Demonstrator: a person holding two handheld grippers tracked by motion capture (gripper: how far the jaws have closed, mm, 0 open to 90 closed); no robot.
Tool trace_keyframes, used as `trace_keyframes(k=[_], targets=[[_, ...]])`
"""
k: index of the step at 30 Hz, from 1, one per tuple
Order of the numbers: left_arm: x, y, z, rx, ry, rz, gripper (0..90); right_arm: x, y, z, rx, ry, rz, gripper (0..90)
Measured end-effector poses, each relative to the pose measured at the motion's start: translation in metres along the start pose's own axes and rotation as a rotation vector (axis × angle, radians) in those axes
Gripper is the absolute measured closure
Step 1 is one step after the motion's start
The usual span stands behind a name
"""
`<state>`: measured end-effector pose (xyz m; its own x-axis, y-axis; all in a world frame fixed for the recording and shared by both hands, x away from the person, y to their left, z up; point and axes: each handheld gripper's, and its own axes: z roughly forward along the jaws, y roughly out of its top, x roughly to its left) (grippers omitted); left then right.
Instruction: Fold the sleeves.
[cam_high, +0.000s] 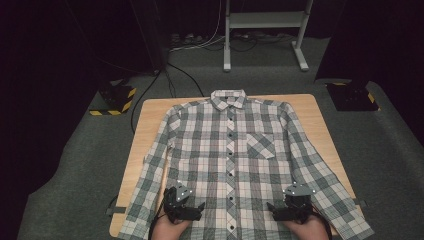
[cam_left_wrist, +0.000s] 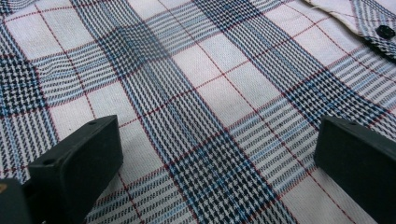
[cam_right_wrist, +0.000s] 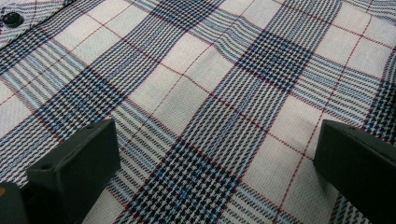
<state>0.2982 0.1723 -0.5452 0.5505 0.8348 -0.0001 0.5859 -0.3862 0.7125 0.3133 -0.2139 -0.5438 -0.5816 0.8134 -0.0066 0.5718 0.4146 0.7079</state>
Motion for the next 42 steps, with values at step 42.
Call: trace_keyframes(k=[42], targets=[[0.002, 0.000, -0.036, -0.041, -0.089, 0.070, 0.3, 0.000, 0.000, 0.000, 0.000, -0.001, 0.000, 0.0]])
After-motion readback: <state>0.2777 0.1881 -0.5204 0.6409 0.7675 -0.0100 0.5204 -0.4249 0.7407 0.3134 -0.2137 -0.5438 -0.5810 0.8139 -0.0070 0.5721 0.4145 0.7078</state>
